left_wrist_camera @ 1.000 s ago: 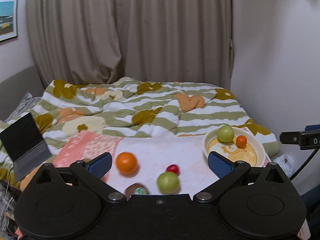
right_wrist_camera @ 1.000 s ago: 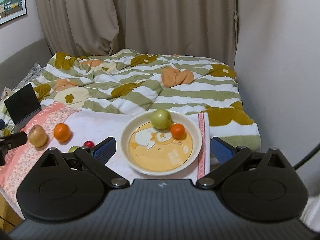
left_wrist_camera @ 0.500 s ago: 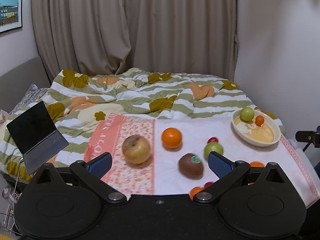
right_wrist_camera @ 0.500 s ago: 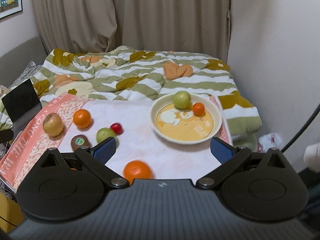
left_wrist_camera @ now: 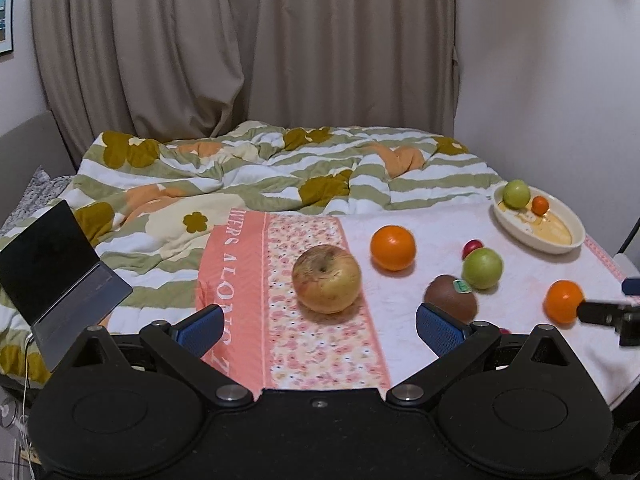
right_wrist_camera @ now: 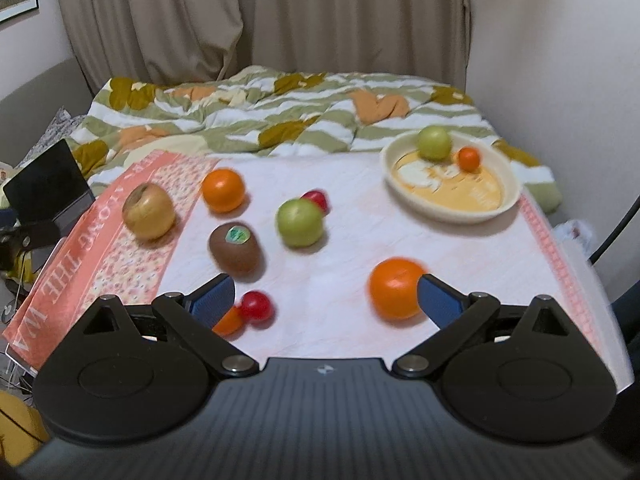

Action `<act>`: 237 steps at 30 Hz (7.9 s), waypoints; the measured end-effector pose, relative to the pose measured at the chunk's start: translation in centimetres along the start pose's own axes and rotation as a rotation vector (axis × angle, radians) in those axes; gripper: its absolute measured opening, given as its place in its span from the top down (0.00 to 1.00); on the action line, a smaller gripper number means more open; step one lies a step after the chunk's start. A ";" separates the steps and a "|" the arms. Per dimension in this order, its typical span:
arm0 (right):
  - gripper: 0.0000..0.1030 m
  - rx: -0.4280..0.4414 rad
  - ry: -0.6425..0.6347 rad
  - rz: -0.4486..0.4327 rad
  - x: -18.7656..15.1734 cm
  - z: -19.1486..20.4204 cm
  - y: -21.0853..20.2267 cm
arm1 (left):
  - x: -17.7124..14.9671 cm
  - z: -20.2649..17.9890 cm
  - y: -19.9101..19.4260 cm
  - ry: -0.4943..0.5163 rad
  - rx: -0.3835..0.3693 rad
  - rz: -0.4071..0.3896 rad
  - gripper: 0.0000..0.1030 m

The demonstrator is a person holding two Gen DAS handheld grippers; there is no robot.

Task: Organize fruits
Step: 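Withdraw both grippers from the bowl back over the fruits, then grasp the large russet apple with the left gripper while the right grasps a mandarin, then carry the russet apple and mandarin into the white bowl and release both, then withdraw both grippers from the bowl toward the remaining fruits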

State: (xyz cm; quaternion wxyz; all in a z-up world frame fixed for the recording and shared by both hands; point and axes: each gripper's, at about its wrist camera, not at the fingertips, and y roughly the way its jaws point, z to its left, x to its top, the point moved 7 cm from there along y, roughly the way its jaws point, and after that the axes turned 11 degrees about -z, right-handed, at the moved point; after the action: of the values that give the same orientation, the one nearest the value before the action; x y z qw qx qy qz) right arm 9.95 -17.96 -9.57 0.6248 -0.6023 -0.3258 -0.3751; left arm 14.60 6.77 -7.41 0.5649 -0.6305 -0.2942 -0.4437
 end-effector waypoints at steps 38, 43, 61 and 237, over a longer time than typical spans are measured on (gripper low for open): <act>0.36 0.005 0.045 0.152 -6.3 9.1 8.2 | -2.4 -0.4 16.2 0.013 -0.101 0.144 0.24; 0.49 -0.020 0.043 0.145 -6.1 8.8 8.3 | -2.4 -0.4 15.9 0.012 -0.106 0.144 0.24; 0.50 -0.006 0.043 0.136 -5.7 8.8 7.1 | -2.3 0.1 11.0 -0.015 -0.085 0.109 0.24; 0.00 0.033 -0.050 0.002 0.9 -12.8 0.7 | -1.6 -14.0 1.3 -0.043 -0.087 0.057 0.00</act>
State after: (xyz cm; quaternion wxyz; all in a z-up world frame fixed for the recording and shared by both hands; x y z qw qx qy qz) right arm 10.41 -30.77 -9.96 0.6268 -0.6013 -0.3468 -0.3540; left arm 11.85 -6.90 -9.83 0.5428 -0.6721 -0.2684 -0.4261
